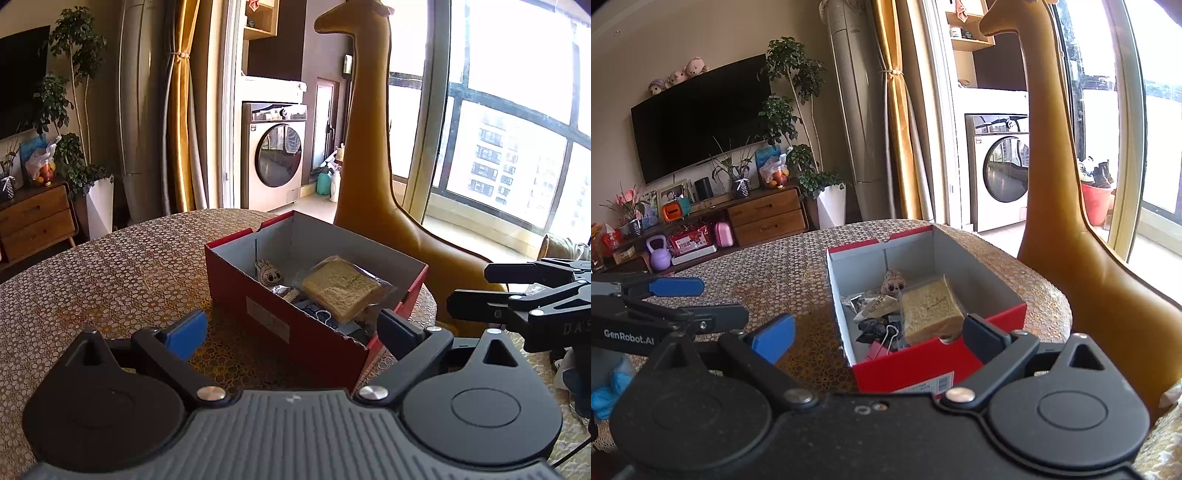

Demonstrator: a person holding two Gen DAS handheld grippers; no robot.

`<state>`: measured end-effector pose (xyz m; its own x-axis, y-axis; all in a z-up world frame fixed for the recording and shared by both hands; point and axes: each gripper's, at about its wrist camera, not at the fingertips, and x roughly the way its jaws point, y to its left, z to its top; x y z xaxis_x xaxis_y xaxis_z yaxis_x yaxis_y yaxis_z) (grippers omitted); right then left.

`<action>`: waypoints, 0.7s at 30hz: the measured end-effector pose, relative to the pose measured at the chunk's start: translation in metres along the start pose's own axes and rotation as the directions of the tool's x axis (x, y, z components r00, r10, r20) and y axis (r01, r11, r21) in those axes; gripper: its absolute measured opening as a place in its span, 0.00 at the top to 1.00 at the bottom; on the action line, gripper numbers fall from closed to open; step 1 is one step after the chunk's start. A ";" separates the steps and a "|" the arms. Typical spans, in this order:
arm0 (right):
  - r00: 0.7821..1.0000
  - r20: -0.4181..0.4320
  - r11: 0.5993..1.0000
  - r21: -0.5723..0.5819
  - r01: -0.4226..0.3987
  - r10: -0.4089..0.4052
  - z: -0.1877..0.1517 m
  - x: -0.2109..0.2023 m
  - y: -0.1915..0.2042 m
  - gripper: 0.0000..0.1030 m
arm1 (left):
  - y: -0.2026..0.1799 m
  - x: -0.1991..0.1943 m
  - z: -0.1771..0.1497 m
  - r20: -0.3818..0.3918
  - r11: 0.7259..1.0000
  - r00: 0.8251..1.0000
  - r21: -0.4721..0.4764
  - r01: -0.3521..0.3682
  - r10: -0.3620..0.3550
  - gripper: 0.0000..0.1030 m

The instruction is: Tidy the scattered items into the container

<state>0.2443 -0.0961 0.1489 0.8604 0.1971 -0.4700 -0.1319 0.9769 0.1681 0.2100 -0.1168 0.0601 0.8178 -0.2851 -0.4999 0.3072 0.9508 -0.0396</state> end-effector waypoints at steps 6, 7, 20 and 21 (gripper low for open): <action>1.000 -0.006 1.000 0.014 -0.003 0.003 -0.010 -0.005 0.003 0.00 | -0.004 -0.011 -0.008 0.027 1.000 1.000 0.000 0.004 -0.004 0.04; 1.000 -0.010 1.000 0.019 -0.005 0.005 -0.011 -0.005 0.003 0.00 | -0.004 -0.012 -0.009 0.024 1.000 1.000 -0.002 0.009 -0.009 0.04; 1.000 -0.009 1.000 0.018 0.021 -0.021 -0.026 -0.015 0.008 0.00 | -0.016 -0.029 -0.028 0.071 1.000 0.997 0.020 -0.014 0.013 0.04; 1.000 -0.006 1.000 0.016 0.025 -0.024 -0.026 -0.016 0.008 0.00 | -0.016 -0.030 -0.029 0.072 1.000 0.997 0.019 -0.016 0.015 0.04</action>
<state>0.2168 -0.0892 0.1347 0.8603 0.1736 -0.4793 -0.1031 0.9800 0.1700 0.1668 -0.1199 0.0505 0.8553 -0.2787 -0.4367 0.3027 0.9530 -0.0153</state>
